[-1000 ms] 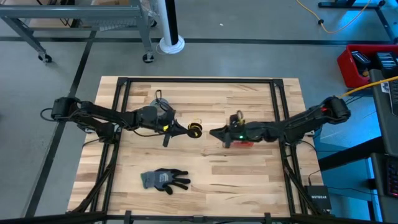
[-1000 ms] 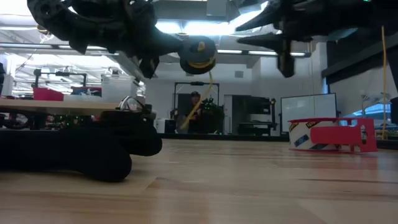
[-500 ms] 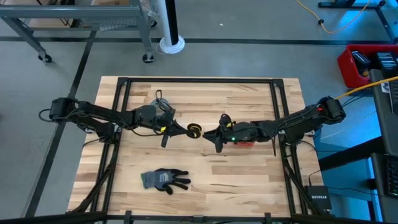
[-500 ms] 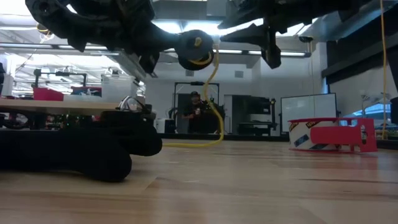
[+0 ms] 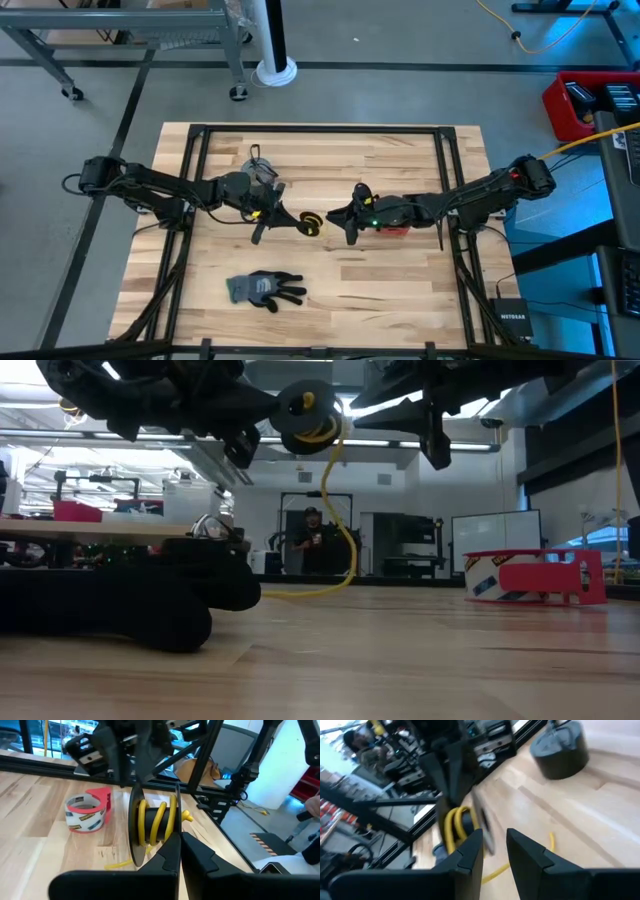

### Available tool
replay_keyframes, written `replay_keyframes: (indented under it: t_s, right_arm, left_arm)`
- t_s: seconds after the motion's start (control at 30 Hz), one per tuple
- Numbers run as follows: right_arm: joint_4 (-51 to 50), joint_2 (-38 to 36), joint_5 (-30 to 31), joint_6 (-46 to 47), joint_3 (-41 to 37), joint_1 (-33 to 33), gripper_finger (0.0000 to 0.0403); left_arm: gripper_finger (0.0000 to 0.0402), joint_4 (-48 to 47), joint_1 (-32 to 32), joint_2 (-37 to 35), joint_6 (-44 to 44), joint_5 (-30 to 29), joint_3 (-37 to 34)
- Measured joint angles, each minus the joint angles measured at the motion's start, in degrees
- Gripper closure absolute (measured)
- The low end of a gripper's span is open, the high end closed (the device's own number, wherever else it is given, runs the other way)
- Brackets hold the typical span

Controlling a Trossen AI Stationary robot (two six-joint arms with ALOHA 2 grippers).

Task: Coil cords
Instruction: Uncoil the yellow wire from the spool

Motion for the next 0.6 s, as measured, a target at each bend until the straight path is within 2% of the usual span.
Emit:
replay_keyframes:
  t_s: [0.4,0.6]
  right_arm:
    - [3.2,0.0,-1.0,-2.7,0.0,-1.2,0.0313]
    - [4.0,0.0,-4.3,-2.6,0.0,-3.1,0.0313]
  left_arm:
    - [0.0401,1.4,0.0,0.0,-0.2,0.0,0.0]
    - [0.0401,1.3,-0.1,0.0,-0.2,0.0,0.0]
